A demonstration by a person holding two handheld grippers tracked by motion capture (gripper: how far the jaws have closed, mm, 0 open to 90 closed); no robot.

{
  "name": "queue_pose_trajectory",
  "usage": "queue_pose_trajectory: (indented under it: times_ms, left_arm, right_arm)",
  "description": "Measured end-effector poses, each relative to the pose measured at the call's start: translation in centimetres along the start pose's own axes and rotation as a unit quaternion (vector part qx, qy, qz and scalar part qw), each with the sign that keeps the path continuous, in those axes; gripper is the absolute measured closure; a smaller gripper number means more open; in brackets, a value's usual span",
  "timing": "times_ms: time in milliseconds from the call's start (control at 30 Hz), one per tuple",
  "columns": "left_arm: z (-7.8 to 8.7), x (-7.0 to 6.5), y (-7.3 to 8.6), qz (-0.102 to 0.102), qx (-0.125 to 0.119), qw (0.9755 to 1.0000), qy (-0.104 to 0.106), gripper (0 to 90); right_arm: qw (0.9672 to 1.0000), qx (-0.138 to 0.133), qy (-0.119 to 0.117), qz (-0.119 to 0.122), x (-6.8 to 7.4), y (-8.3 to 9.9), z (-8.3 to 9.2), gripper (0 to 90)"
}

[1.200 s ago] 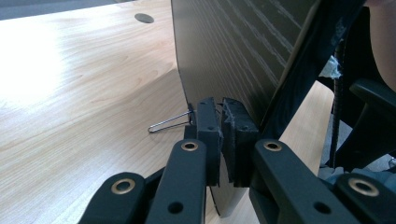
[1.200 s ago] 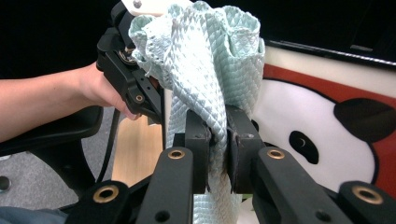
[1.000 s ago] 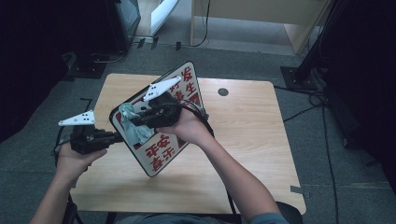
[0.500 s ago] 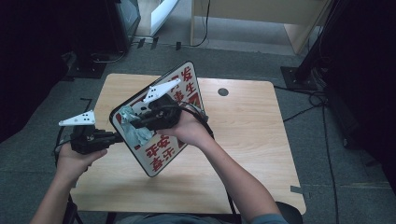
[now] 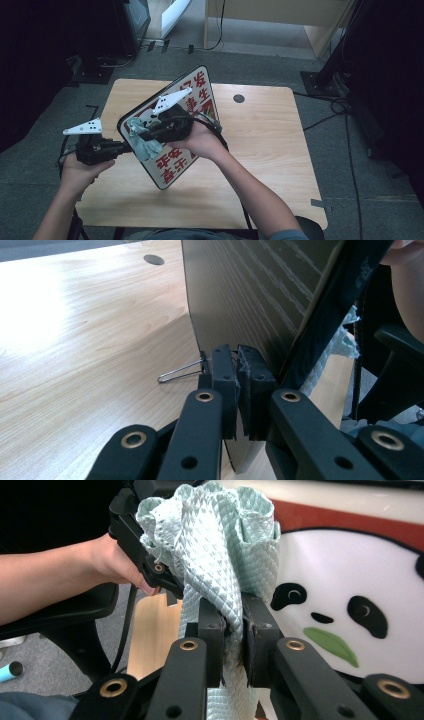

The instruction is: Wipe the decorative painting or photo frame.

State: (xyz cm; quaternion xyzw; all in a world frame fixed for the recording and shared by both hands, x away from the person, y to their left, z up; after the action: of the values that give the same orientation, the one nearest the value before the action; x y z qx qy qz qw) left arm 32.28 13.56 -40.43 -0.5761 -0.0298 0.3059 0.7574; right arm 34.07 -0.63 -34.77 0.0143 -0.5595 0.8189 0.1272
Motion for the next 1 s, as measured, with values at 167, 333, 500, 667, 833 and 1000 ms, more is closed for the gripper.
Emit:
queue_pose_trajectory:
  times_ms: [167, 333, 500, 667, 833, 1000]
  left_arm:
    - [0.0, -0.1, 0.0, -0.002, 0.001, 1.0000, 0.001, 87.3]
    - [0.0, -0.1, 0.0, -0.001, 0.001, 1.0000, 0.001, 87.4]
    - [-0.1, -0.1, 0.0, 0.000, -0.001, 1.0000, 0.001, 87.5]
    - [0.0, -0.1, 0.0, -0.002, 0.001, 1.0000, 0.001, 87.5]
    - [0.0, -0.1, 0.0, -0.002, 0.000, 1.0000, 0.001, 87.5]
    - [0.0, -0.1, 0.0, -0.001, 0.000, 1.0000, 0.001, 87.5]
  right_arm:
    - [1.0000, 0.001, 0.000, 0.000, 0.1, 0.3, 0.0, 81.2]
    - [1.0000, 0.001, -0.002, -0.002, 0.1, 0.8, -0.1, 81.2]
    - [1.0000, -0.001, -0.004, -0.005, 0.1, 1.3, -0.2, 81.3]
    - [1.0000, 0.000, -0.006, -0.008, 0.1, 1.6, -0.2, 81.3]
    - [0.9999, 0.003, -0.006, -0.010, 0.1, 2.0, -0.3, 81.3]
    - [0.9999, 0.006, -0.006, -0.012, 0.2, 2.4, -0.3, 81.3]
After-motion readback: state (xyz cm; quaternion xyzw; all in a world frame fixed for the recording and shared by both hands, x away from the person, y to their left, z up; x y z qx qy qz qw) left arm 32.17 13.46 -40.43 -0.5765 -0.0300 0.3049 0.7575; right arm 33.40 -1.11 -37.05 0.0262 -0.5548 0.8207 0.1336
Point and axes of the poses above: each handheld gripper's, and its own axes: z roughly backward along the jaws, y roughly out of its underside, x roughly to its left, the point moved 7 cm from there along -z, roughly forward along the jaws, and after that the axes turned 9 degrees about -x, right-handed, at the moved point
